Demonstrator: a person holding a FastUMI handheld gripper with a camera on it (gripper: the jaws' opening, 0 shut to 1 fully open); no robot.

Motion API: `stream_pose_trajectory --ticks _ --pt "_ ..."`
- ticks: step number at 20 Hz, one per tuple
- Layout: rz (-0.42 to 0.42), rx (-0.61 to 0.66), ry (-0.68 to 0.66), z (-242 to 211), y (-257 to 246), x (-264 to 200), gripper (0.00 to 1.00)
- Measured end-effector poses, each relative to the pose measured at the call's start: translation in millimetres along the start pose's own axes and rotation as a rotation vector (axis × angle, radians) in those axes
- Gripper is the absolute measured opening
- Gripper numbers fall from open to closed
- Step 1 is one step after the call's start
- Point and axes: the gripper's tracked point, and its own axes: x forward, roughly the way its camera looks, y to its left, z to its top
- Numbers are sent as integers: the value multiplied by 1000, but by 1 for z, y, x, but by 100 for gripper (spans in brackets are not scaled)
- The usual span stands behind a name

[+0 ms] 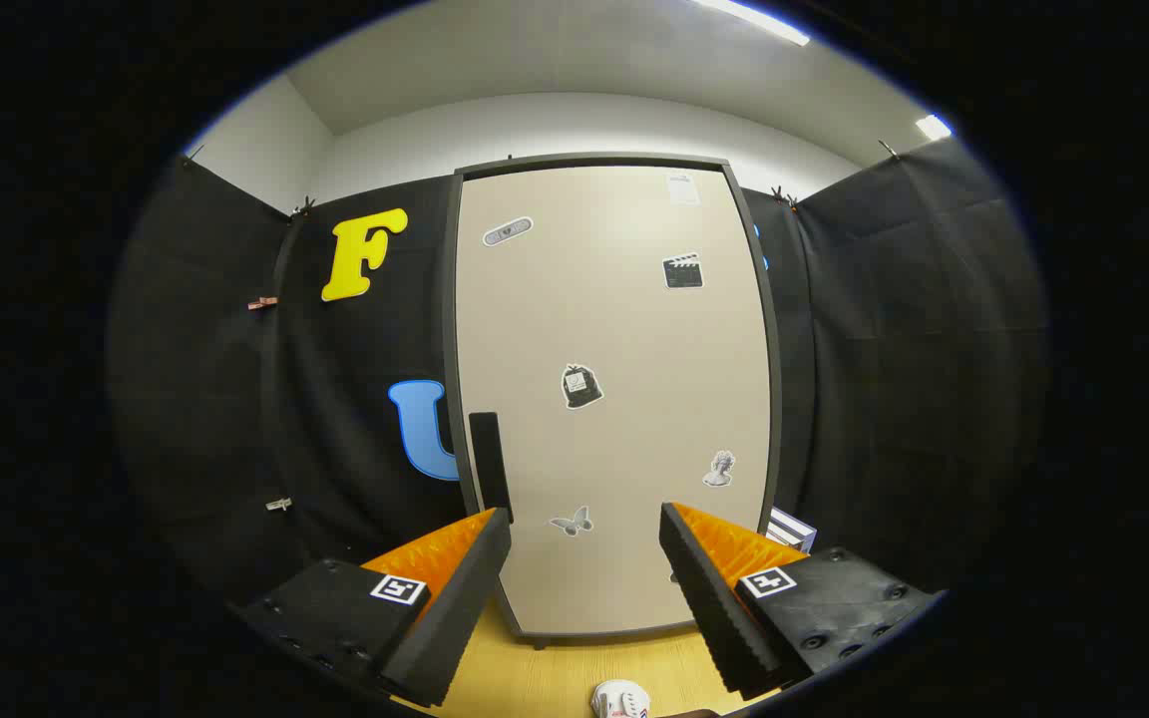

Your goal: Open the shoe cabinet door, grab the shoes and put them into the shoe cabinet, then close the shoe cabinet door.

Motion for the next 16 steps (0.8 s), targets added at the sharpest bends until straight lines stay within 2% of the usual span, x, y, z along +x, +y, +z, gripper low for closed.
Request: stream_pose_trajectory --ticks 16 --pt "-2 -1 13 -3 -1 12 98"
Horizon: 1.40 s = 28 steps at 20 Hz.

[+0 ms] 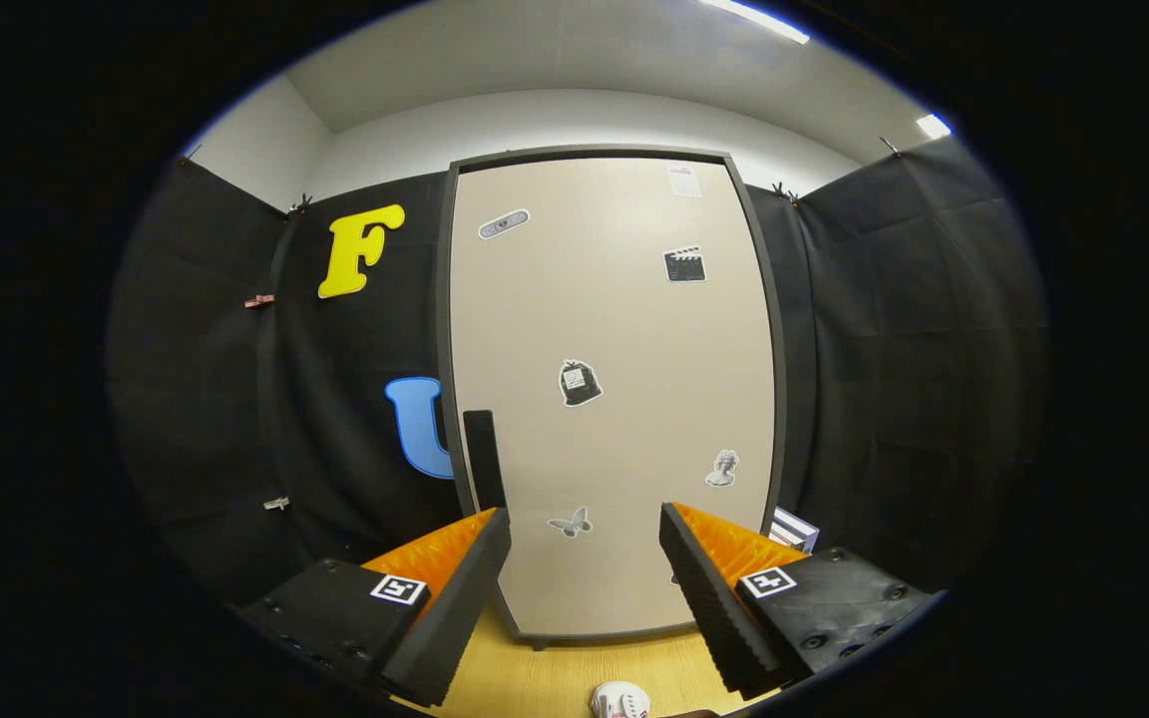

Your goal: Open the shoe cabinet door, grab the shoes and put them into the shoe cabinet, then close the shoe cabinet door.

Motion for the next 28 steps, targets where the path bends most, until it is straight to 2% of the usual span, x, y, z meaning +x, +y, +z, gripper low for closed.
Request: stream_pose_trajectory --ticks 7,17,22,25,28 --pt "12 11 22 -13 19 26 98" --pt "26 41 33 -27 70 115 97" --pt "27 47 41 -36 86 146 97" --pt "15 47 47 -40 87 159 87" --pt "5 43 48 -42 90 169 87"
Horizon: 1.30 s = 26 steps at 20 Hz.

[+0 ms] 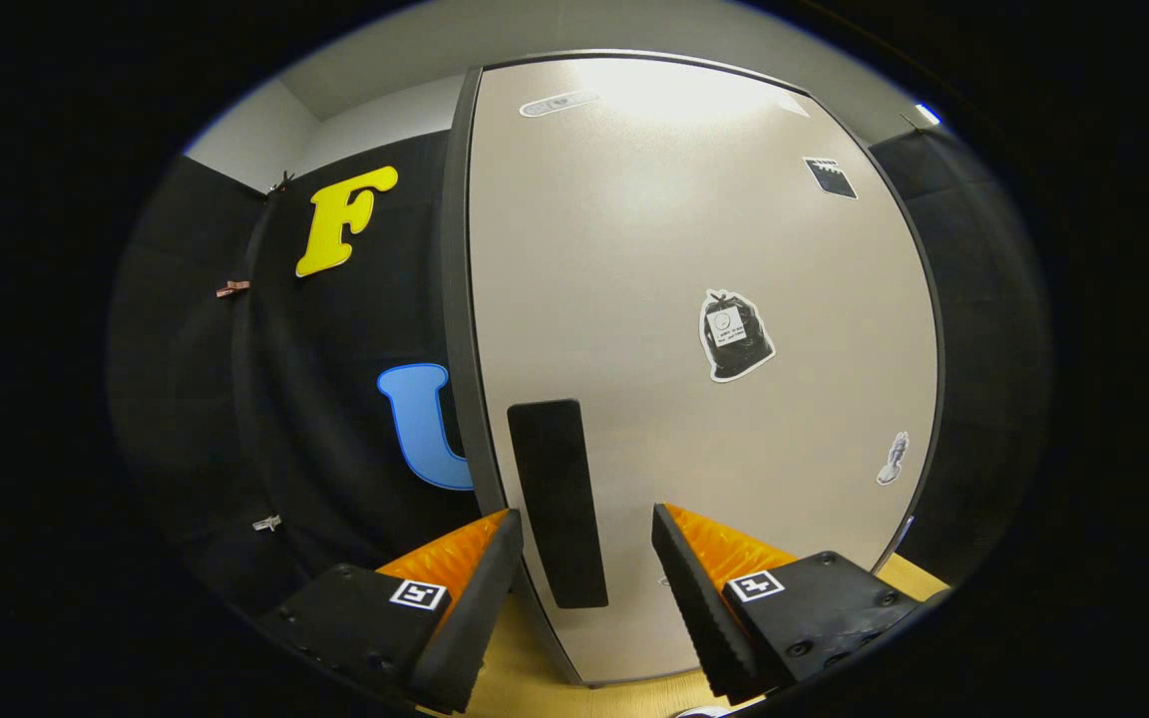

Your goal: Open the shoe cabinet door, grab the shoes and put them into the shoe cabinet, then close the shoe cabinet door.

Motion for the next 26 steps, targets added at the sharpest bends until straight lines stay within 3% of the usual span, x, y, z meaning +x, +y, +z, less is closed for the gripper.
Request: stream_pose_trajectory --ticks 2,3,6,7,10,17,26 --pt "-5 2 -9 2 2 1 74" --pt "-8 1 -11 1 2 3 59" --pt "-6 -10 -9 -2 7 12 58" --pt "-12 -24 -7 1 3 -2 38" --pt "-21 -49 -10 0 5 3 34" --pt "15 -40 4 1 6 -16 34" --pt "132 -20 49 9 -15 -100 34"
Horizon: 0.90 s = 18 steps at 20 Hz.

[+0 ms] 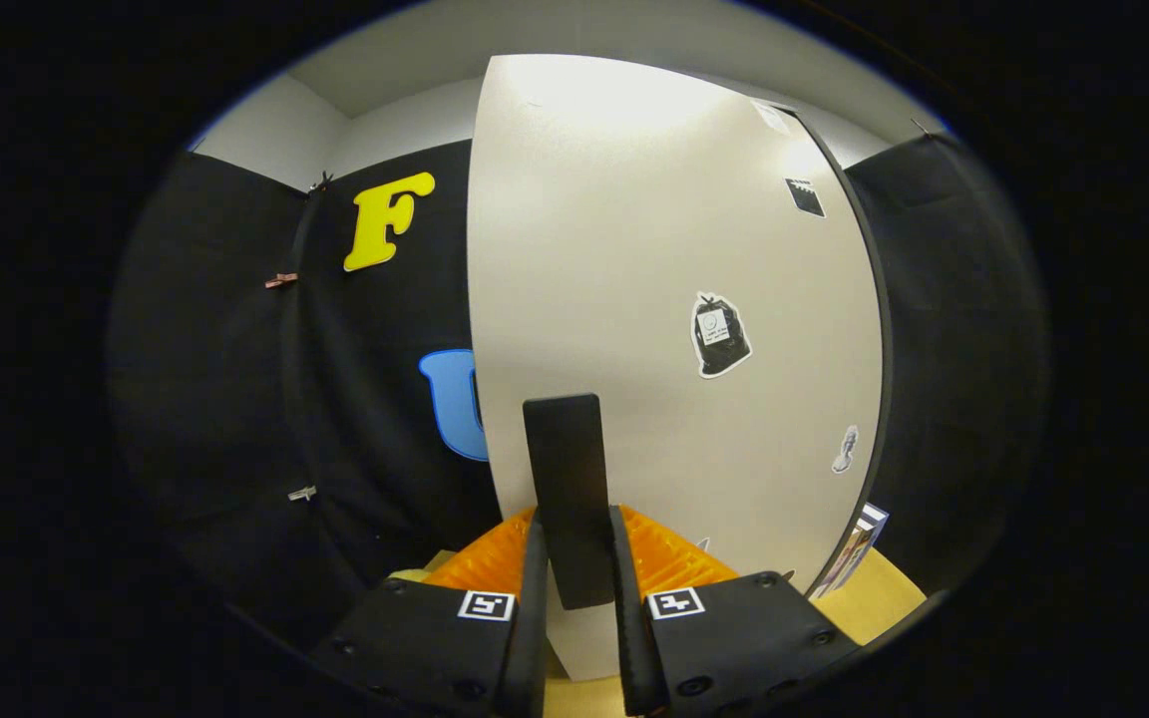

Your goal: Open the shoe cabinet door, grab the shoes and put them into the shoe cabinet, then close the shoe cabinet door.

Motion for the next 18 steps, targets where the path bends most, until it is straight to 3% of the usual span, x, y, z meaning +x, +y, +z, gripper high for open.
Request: stream_pose_trajectory --ticks 8,18 --pt "149 5 30 4 -47 -82 34" --pt "112 -12 11 12 -120 -139 33"
